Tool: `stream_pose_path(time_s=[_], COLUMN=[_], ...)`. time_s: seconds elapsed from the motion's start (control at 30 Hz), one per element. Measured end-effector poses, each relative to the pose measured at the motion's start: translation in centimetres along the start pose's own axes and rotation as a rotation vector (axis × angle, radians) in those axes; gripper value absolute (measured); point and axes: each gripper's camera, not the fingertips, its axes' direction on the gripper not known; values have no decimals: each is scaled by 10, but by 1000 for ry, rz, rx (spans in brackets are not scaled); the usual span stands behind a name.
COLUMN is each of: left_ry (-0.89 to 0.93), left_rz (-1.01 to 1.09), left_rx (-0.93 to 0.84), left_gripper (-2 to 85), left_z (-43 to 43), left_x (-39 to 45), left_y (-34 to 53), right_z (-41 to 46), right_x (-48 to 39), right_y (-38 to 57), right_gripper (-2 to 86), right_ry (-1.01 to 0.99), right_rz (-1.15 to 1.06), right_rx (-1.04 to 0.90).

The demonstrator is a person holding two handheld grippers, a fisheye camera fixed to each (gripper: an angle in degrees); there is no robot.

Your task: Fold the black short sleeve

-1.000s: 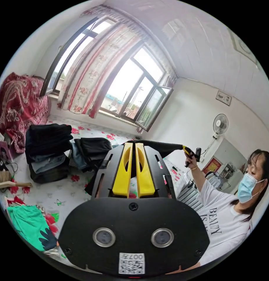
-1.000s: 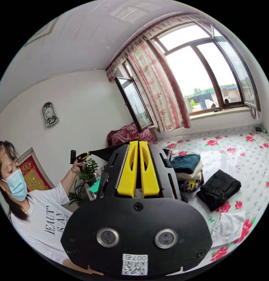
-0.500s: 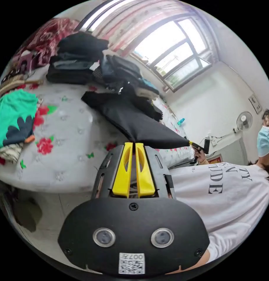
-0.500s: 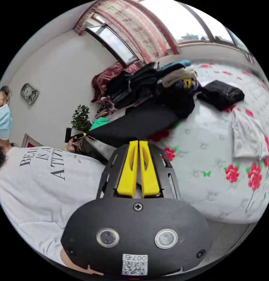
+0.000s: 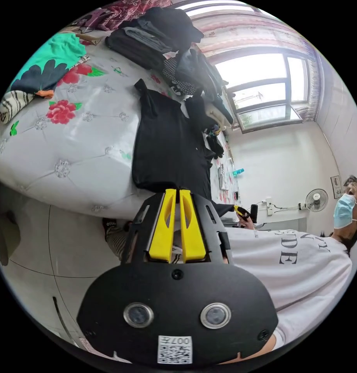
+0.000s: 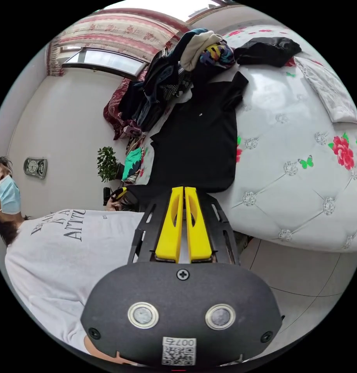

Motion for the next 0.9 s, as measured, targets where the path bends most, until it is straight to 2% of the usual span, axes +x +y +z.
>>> stream_pose_path(time_s=[0.17,0.23,0.37,0.47,0.7,0.8,0.9], left_ry=[-69,-128,-277,-321,-364,-462,-468], left_rz=[11,-38,-85,-56,-60,-69,-45], left_rx=[46,68,96,96,-88,-154,-191], left_gripper=[21,64,72,69,70,19,-4], left_z=[27,48,56,56,104,124,123], left_x=[1,-4,-10,-14,-31,-34,-33], left_y=[-98,-136,-157,-146,-117,-123,-128], right_z=[11,25,39,55,108,130,134], right_x=[2,14,18,20,31,24,8], right_y=[-85,-113,-117,-103,-99,-109,-112], right_gripper=[0,4,11,18,16,5,0], right_ry=[51,121,225,303,372,431,480], right_rz=[34,141,179,157,171,157,99], right_rx=[101,163,213,166,-7,-95,-154])
